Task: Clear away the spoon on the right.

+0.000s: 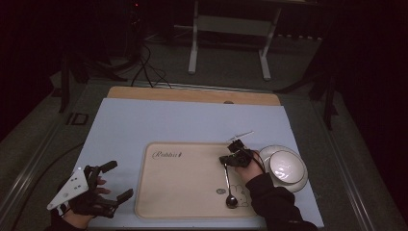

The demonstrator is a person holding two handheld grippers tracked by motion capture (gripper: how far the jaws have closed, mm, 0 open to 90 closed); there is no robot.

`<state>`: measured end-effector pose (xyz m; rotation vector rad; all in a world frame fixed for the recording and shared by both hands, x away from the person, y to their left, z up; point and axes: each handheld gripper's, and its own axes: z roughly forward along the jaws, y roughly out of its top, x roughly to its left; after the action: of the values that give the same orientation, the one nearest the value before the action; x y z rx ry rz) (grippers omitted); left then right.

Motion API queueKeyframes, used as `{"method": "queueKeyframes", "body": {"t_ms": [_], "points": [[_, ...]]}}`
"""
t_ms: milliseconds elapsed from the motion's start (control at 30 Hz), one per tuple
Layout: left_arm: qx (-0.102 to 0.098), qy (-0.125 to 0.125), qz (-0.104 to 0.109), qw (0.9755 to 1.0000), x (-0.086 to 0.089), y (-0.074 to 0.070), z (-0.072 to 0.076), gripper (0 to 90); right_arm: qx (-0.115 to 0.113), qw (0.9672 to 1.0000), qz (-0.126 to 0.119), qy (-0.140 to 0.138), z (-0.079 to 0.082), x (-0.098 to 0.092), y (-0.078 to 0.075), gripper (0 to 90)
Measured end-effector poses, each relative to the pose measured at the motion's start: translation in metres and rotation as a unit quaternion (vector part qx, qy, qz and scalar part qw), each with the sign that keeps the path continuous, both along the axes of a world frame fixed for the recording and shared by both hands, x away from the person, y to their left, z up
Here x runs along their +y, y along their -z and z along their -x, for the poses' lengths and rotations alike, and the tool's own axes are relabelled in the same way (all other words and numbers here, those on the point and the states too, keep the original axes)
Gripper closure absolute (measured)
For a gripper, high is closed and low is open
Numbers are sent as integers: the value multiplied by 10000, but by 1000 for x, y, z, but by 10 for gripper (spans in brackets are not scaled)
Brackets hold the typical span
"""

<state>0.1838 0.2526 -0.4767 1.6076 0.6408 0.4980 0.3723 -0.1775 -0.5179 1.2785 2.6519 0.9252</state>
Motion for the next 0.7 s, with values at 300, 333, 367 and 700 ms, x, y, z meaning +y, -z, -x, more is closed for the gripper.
{"method": "queueKeyframes", "body": {"t_ms": [300,333,367,700], "points": [[2,5,0,10000,0,0,0,0,-15,9999,22,153,-1,-8,0,897],[2,3,-6,10000,0,0,0,0,4,9999,15,169,-1,-9,0,896],[5,4,-13,10000,-1,0,0,0,-21,9998,-45,195,-1,-11,-1,894],[9,2,-12,10000,-1,0,0,0,-304,9989,-370,-14,12,-8,-20,655]]}}
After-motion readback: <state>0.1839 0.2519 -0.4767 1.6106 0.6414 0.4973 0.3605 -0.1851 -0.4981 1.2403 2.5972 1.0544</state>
